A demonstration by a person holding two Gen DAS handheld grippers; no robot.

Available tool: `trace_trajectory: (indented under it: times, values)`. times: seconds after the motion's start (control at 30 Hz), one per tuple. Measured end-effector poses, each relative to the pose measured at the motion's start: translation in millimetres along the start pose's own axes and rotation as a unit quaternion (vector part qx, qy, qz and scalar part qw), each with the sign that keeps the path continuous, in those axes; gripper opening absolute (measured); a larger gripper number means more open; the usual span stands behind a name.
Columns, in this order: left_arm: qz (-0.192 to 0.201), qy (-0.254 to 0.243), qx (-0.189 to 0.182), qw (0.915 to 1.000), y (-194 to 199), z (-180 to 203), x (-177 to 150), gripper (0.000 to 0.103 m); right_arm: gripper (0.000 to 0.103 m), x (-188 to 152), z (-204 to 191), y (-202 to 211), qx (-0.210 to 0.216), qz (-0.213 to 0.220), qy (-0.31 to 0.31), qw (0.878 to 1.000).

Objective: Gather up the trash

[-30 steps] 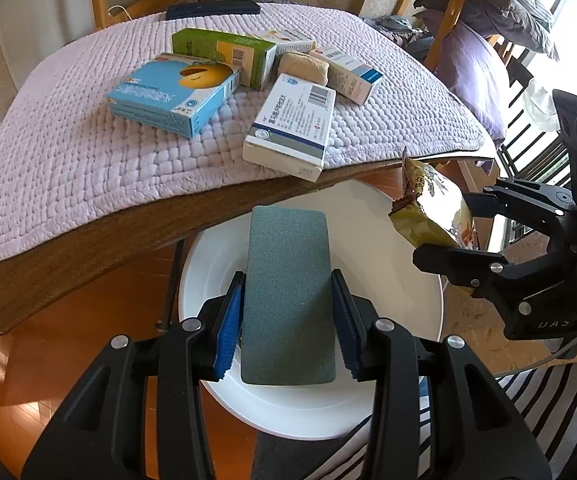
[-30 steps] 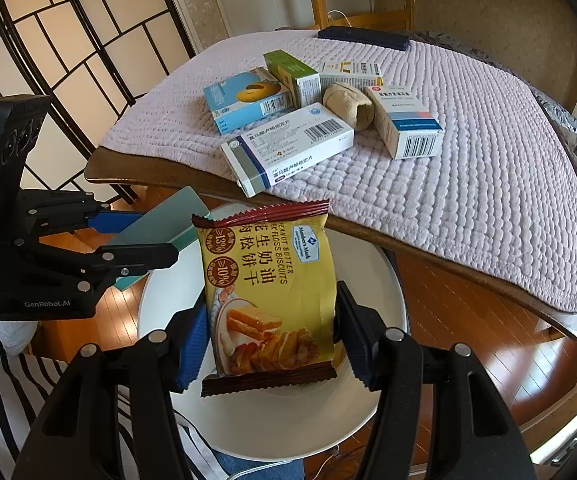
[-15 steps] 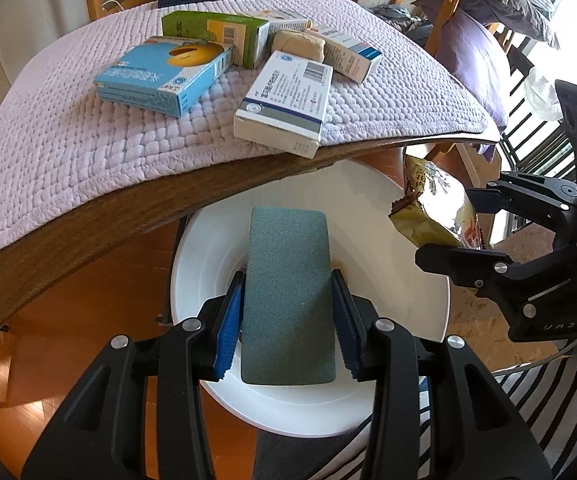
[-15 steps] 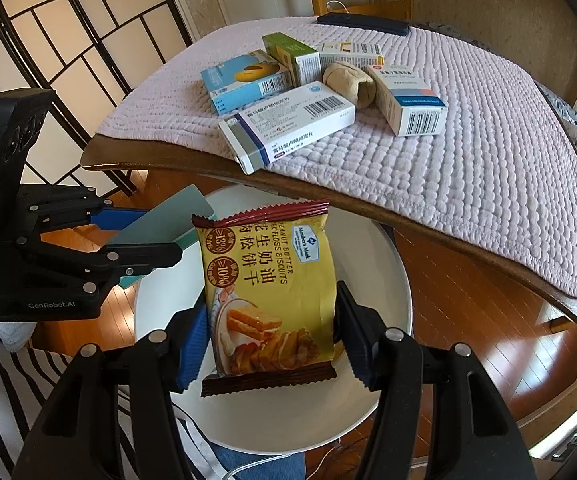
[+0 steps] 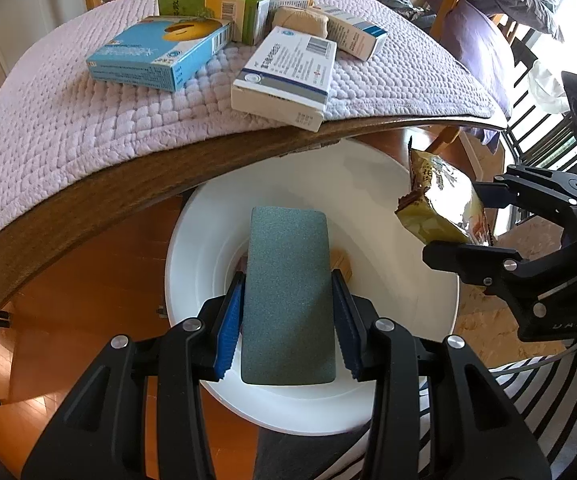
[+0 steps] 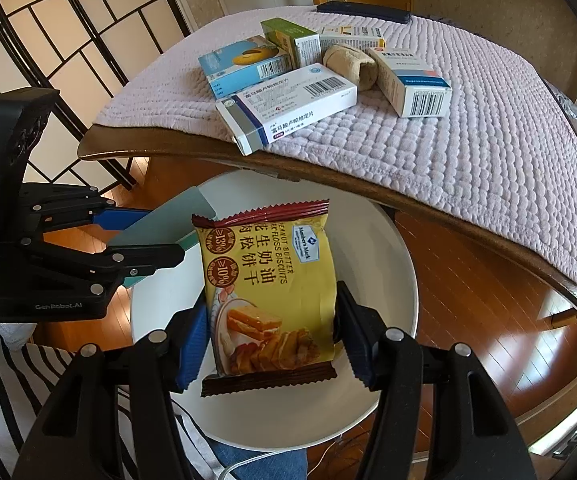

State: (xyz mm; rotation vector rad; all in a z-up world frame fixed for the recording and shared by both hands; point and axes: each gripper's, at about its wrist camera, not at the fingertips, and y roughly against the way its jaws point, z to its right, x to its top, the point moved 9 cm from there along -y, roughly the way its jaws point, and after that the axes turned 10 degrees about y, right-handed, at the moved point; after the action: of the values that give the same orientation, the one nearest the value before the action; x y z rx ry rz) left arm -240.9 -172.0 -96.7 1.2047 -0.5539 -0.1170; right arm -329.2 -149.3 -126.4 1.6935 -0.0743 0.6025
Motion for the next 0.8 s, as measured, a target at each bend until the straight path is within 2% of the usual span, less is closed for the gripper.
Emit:
trace_trajectory:
  times: [0.8]
  values:
    - [-0.022,-0.005,0.012,0.9997,-45,9,-14,0.044,0.057,-9,3,-22,-0.008,-0.024,-0.006,1.0]
